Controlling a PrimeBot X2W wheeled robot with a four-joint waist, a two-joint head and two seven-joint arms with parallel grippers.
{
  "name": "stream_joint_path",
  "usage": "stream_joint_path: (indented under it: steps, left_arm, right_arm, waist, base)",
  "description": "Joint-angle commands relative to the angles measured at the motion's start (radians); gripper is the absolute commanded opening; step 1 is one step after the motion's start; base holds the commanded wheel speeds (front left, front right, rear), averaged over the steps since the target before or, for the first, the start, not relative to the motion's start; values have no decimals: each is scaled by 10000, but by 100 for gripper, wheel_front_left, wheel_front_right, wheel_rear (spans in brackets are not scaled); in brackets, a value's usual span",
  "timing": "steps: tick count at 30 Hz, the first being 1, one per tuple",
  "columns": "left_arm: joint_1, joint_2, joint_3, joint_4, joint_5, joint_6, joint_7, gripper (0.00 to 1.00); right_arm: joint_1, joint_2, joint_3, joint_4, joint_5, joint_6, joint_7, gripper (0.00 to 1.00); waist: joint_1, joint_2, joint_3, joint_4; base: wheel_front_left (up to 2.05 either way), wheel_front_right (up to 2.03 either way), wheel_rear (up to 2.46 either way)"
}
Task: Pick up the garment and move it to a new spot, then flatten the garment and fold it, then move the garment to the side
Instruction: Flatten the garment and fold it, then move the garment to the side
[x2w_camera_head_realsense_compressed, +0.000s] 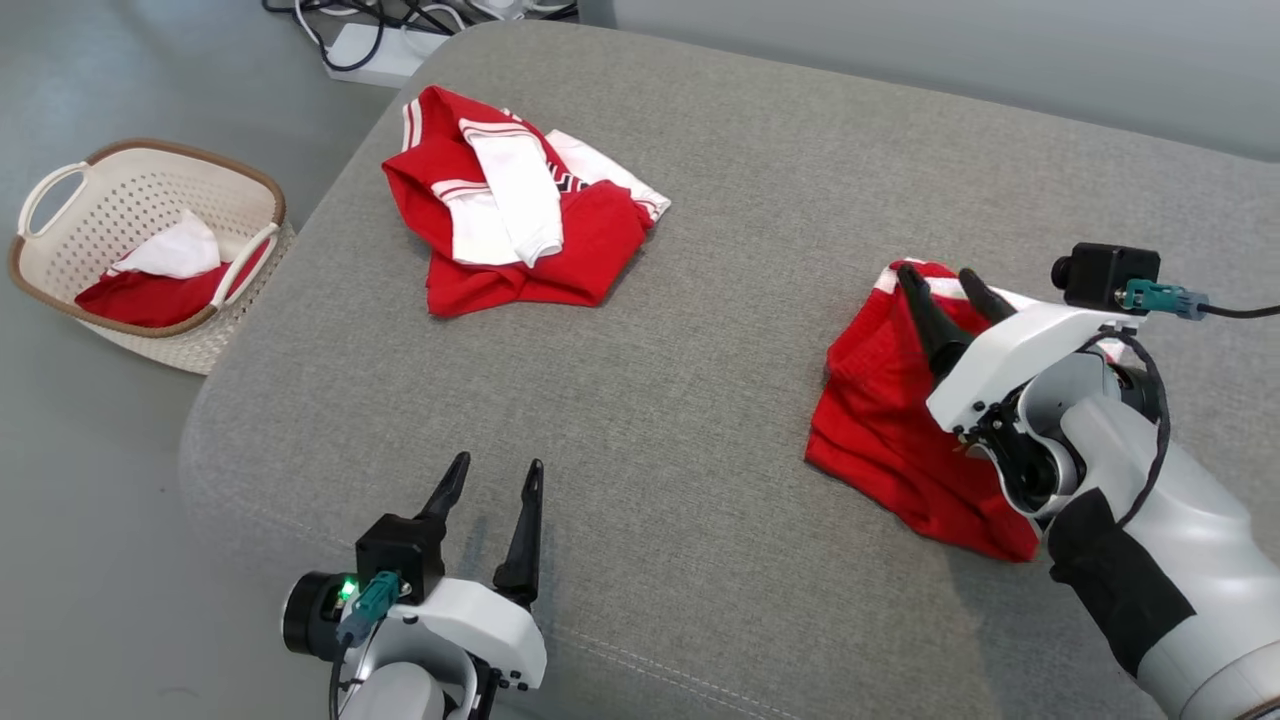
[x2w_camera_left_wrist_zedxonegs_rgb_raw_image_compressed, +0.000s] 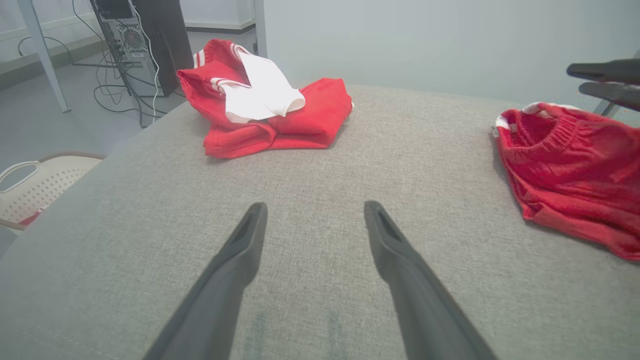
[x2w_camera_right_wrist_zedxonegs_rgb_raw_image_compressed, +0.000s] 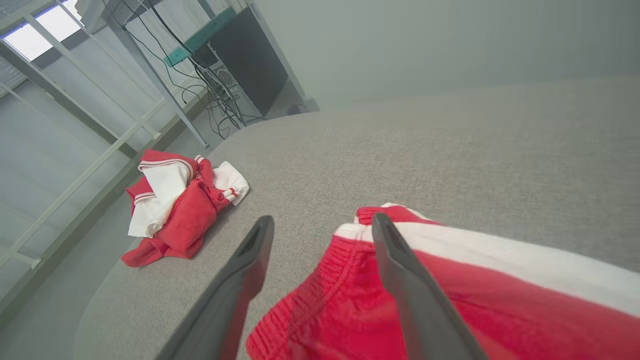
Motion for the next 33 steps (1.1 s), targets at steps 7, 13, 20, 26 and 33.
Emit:
stream_joint_path:
  steps: [7,13,20,26,33]
  left_arm:
    - [-216,76,685,-568,158,80,-59,100]
    - [-286,76,777,-722,262,76,-59,100]
    - [-394,76,753,-756,379,7,-59,100]
    - [-385,76,786,-740,469,-28,-59,100]
    - [-368,76,759,-748,416,-45,-59,100]
  right_arm:
    - [-89,-840,-414,-871,354,44,-954,100]
    - [955,-1340,-972,-1146,697,44,-1113,100]
    - [2197,-1002,-964,-1645,1155,44,-1132,100]
    - [2482,-625,-732,-1873,1483,44,-1134,100]
    - [2428,-393,-331,-1473,1838,44,-938,100]
  waist:
    - [0,0,-236,-1090]
    - [0,0,-176,-1733]
    - [0,0,37,-1720]
    - [0,0,153,-1437]
    - [0,0,319,-1116]
  base:
    - [0,0,0]
    - [0,0,0]
    - [0,0,0]
    - [0,0,0]
    - [0,0,0]
